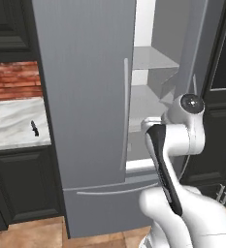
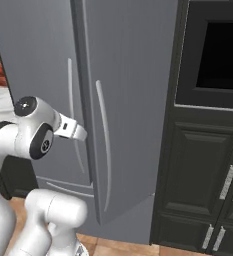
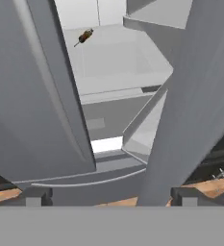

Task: Retrieve the butter from the fridge and place it on a plate on the dining table. Then retrieve the butter knife by the fridge and place it near the plate.

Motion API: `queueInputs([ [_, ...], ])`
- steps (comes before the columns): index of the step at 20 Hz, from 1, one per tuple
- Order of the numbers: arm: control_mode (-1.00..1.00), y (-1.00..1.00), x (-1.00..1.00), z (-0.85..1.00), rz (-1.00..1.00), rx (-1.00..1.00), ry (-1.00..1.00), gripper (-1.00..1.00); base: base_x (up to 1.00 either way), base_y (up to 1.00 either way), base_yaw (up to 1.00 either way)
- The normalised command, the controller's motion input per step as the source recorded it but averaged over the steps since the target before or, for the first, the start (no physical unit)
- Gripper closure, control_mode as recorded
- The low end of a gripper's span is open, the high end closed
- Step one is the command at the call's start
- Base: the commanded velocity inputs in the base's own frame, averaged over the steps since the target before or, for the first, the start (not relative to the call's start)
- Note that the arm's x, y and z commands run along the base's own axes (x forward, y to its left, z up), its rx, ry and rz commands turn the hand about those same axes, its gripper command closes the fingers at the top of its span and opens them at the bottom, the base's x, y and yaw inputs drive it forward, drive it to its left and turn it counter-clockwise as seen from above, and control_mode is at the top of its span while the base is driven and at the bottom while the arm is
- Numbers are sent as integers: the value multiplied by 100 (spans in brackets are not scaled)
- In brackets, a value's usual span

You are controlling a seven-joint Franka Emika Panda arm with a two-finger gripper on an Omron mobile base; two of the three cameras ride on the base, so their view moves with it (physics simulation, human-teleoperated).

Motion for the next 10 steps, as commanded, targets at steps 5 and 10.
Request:
queueInputs([
  [5, -100, 72, 14, -9, 1, -25, 13, -100, 0, 0, 0],
  [10, -100, 4, 97, -16, 2, -10, 31, -100, 0, 0, 0],
])
